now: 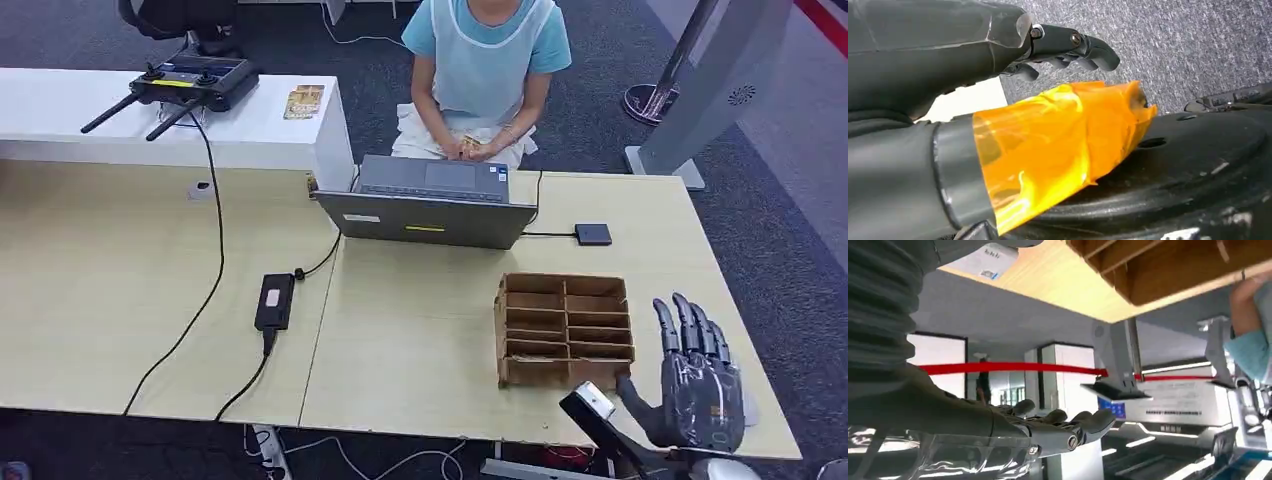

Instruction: Pass the card to the sensor for recognition and then transmit it.

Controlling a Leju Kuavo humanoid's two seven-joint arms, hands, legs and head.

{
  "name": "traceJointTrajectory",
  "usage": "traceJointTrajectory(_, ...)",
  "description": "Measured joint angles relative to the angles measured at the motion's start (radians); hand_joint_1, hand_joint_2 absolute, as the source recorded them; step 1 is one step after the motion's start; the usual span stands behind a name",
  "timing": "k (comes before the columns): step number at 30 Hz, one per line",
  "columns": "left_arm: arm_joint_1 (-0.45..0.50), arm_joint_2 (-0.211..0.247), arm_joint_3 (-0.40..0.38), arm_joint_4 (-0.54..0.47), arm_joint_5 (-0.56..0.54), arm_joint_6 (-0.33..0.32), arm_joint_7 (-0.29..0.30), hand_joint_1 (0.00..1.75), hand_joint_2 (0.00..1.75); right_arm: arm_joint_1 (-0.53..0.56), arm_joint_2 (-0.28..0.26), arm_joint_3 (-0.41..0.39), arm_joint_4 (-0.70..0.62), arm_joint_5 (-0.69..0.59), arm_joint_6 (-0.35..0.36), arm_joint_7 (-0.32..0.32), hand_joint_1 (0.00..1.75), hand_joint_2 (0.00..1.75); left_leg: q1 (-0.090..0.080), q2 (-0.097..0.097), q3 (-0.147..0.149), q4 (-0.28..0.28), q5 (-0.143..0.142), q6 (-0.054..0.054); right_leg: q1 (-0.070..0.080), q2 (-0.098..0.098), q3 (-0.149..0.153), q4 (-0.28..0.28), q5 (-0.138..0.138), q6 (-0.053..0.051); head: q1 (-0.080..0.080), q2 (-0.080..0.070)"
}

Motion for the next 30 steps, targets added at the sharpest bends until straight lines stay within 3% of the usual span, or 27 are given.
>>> traceJointTrajectory(13,0.0,0.007,-0.029,0.0,0.011,-0.004,-0.004,0.0,0.0,-0.002,-0.069,-0.012,0.047,-0.095,0.079,-0.053,0.0,1.75,0.0,0.0,0.0,0.0,0.0,0.0,0.0,0.0,0.0,0.0,0.0,0.0,0.0,0.0)
traceJointTrajectory(30,0.0,0.01,-0.047,0.0,0.014,-0.008,-0.005,0.0,0.0,-0.042,-0.081,-0.012,0.095,-0.096,0.084,-0.067,0.0,1.75,0.0,0.0,0.0,0.0,0.0,0.0,0.0,0.0,0.0,0.0,0.0,0.0,0.0,0.0)
